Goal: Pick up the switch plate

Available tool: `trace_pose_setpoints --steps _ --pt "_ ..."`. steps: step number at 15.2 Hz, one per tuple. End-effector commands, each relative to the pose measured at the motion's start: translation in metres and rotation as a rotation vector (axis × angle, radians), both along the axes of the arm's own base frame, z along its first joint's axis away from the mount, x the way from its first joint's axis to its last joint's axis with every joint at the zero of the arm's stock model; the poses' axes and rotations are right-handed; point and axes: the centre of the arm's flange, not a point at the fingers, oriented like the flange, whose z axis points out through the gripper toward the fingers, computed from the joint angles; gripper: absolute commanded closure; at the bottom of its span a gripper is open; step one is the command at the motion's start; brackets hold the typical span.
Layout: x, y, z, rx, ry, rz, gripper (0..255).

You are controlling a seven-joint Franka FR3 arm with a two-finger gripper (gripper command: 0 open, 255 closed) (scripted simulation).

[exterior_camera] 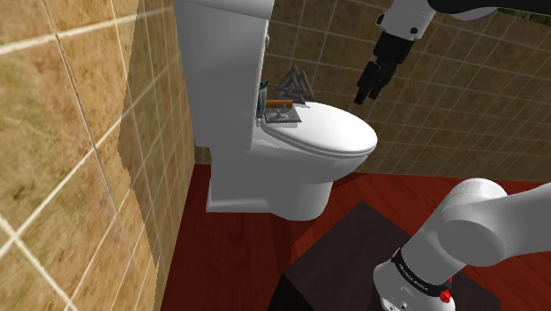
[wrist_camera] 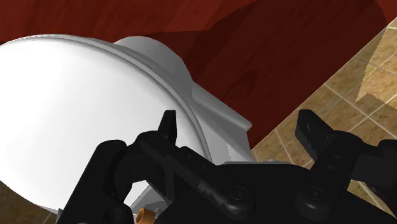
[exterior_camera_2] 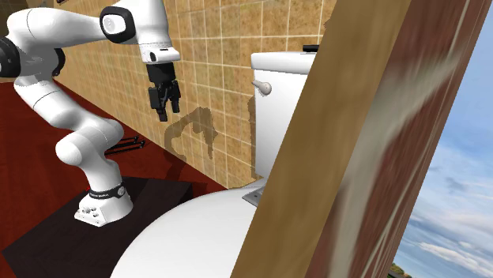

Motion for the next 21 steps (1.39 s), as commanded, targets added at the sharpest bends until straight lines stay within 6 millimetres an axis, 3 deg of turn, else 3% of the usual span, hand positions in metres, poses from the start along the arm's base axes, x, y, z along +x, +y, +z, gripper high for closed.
trace_pose_setpoints --steps 1,21 --pt "0.000 0.000 0.000 0.000 0.000 0.000 0" --pt "0.243 -0.044 -0.103 0.019 0.021 0.138 0"
